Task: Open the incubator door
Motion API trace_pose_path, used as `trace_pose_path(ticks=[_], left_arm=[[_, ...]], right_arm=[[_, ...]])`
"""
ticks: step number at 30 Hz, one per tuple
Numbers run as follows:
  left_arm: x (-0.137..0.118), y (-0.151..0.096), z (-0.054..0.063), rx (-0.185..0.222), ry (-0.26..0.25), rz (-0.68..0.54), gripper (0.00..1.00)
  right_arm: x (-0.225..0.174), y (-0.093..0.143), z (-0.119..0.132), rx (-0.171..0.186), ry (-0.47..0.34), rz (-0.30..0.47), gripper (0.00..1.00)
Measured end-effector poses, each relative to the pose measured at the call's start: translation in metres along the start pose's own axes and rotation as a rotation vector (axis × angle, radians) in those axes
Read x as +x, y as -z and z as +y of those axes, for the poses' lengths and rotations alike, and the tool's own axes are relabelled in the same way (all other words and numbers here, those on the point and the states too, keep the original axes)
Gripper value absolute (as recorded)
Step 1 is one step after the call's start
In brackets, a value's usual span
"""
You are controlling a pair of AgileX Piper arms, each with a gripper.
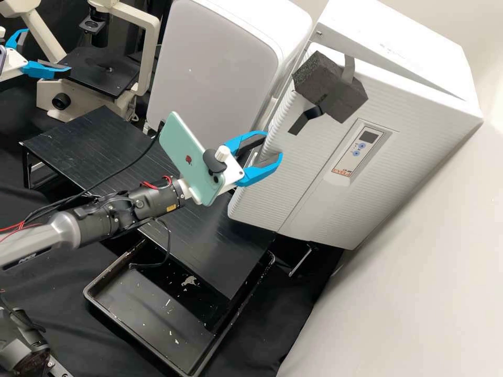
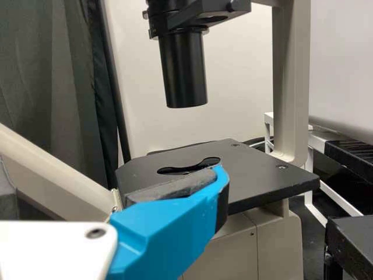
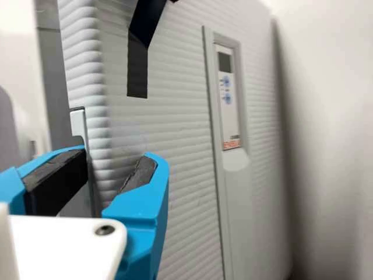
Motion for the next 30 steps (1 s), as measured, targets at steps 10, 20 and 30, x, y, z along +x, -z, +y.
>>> trace_pose_path(ticks=[10,20,30], left_arm=[[0.0,0.0,0.0,0.0,0.0,0.0,1.0],[0.0,0.0,0.0,0.0,0.0,0.0,1.0],[0.0,0.0,0.0,0.0,0.0,0.0,1.0]], right_arm=[[-0.037,-0.002,0.017,0.048,-0.178,-0.002,1.0],[-0.062,-0.011,0.013,-0.017,-0.149,0.077,1.0],[-0.071,-0.009,-0.007,-0.063,-0.099,0.174,1.0]])
